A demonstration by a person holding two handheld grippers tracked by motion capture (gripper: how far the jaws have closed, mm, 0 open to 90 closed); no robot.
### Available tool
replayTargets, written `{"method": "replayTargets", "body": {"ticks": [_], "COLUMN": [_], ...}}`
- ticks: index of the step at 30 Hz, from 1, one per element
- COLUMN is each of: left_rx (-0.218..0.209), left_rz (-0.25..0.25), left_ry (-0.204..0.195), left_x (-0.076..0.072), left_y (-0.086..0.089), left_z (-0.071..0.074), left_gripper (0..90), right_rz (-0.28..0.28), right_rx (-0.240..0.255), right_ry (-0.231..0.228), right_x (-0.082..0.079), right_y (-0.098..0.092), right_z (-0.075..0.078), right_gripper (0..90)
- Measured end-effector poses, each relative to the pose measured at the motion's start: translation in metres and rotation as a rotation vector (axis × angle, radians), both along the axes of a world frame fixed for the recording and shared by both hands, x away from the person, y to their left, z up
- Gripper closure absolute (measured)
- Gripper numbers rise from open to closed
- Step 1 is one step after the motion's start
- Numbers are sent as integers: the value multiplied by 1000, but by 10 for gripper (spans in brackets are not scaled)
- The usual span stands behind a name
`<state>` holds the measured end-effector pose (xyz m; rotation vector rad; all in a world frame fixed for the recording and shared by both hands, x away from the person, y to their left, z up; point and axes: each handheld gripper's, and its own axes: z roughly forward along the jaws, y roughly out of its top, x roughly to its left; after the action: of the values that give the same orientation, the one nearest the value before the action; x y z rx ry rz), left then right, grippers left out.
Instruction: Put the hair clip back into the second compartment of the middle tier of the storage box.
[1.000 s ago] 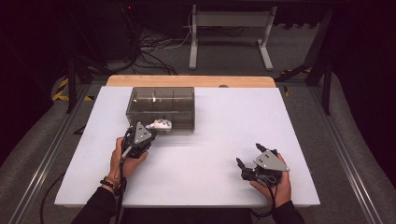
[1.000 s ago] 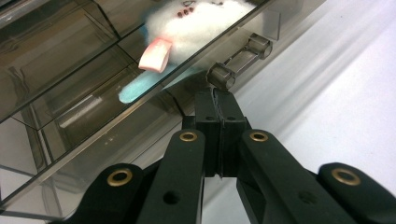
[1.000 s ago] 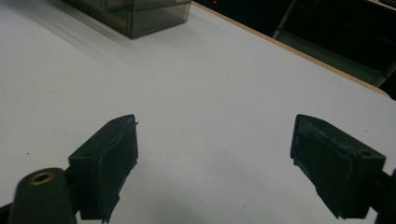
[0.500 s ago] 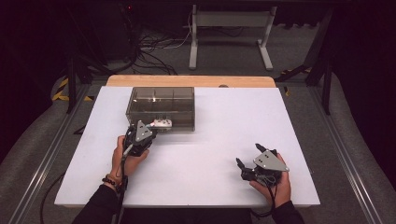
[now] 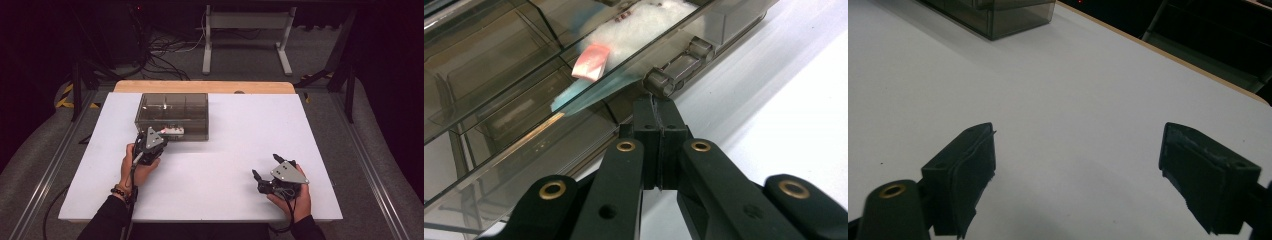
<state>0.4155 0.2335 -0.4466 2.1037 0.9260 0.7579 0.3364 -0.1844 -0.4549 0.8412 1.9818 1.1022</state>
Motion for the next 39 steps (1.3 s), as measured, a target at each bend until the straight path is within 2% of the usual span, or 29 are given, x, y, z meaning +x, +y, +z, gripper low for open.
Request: {"method": "replayTargets", "body": {"ticks": [15, 27, 30, 39], "left_rx": [9, -5, -29, -39], "left_rz": [24, 66, 80, 84], "left_ry": [-8, -5, -2, 4], "left_x": [5, 11, 14, 16], "left_y": [-1, -1, -1, -2], "left_z": [1, 3, 4, 4], "left_gripper": [898, 898, 897, 897], "right_rz": [1, 2, 2, -2], "right_rx": [-2, -4, -1, 4], "right_ry": [-1, 2, 1, 2], "right_x": [0, 0, 0, 1], "right_y": [0, 0, -1, -1], "right_z": [0, 0, 0, 0], "right_gripper": [156, 156, 157, 156]}}
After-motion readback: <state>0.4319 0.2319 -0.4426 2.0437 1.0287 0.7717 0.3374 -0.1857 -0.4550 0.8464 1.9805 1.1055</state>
